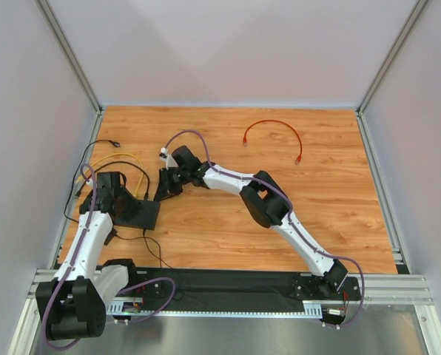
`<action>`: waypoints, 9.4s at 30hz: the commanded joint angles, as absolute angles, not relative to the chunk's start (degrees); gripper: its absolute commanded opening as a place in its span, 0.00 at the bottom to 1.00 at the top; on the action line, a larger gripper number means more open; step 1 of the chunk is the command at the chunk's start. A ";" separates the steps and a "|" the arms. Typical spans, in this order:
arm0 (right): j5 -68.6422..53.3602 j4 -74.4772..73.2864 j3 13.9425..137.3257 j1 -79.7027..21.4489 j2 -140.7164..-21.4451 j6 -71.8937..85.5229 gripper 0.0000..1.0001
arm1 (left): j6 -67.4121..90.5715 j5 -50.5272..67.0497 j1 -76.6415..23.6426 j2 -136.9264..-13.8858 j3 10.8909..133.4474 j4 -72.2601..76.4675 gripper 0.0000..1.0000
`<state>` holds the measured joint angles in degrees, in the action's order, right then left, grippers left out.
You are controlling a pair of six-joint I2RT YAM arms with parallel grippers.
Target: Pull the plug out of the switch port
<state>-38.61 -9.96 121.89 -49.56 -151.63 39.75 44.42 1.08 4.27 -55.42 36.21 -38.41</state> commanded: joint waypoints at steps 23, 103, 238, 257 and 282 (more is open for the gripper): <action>-43.24 3.87 126.74 -48.25 -156.71 54.40 0.38 | 44.12 1.49 5.27 -67.15 34.54 -30.50 0.24; -36.30 4.49 133.42 -44.74 -156.63 59.60 0.00 | 42.02 2.82 5.27 -65.22 31.11 -30.76 0.11; -51.85 5.09 125.69 -45.70 -156.62 56.77 0.53 | 40.08 6.34 28.92 -73.75 39.64 -36.03 0.28; -51.59 6.85 108.63 -47.72 -146.69 52.56 0.45 | 40.69 14.41 28.83 -56.43 30.94 -34.37 0.34; -42.36 -2.20 137.29 -48.96 -164.00 57.83 0.36 | 43.77 13.62 24.17 -59.24 32.17 -32.17 0.31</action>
<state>-44.71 -0.43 135.11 -48.40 -163.19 57.47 43.31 13.82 24.38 -59.35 29.32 -32.77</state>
